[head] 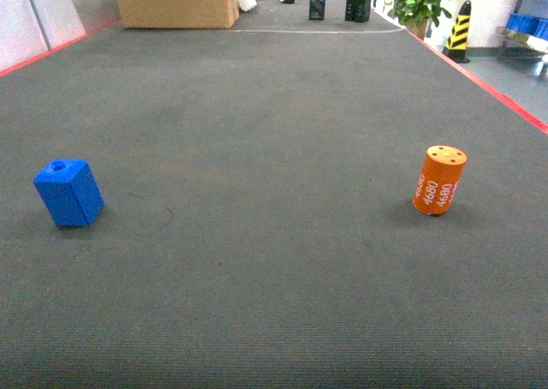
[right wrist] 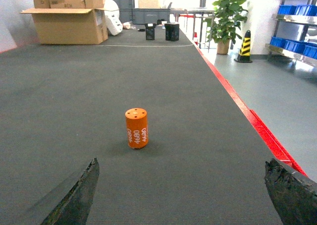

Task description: Sort blue parts and orange caps into right shelf containers

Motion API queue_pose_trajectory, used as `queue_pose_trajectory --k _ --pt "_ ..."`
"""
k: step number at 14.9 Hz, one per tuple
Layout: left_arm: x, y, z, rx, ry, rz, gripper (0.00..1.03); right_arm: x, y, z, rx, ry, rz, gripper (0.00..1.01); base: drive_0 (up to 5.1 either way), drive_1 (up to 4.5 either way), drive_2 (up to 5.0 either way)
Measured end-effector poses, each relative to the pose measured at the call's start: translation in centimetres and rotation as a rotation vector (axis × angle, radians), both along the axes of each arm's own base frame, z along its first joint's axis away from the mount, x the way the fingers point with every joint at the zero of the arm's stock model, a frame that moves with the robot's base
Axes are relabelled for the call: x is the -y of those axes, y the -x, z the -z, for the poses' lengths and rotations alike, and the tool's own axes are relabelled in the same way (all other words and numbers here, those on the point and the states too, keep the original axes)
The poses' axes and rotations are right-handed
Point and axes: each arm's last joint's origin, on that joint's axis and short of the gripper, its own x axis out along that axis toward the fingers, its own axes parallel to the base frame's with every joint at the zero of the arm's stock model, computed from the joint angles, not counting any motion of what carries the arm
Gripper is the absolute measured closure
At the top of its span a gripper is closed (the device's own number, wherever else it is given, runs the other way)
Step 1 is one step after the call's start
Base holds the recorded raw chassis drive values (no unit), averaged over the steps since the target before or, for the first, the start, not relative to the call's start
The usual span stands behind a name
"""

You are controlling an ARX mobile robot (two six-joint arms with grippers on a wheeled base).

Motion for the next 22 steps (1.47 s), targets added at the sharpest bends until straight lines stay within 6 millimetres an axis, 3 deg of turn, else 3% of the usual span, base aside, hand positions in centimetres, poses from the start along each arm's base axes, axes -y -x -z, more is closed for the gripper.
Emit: queue_pose_trajectory --k 22 --pt "0.0 0.0 0.0 0.0 0.0 0.0 0.05 0.0 0.0 0.0 0.0 0.0 0.0 0.03 0.0 0.0 0.0"
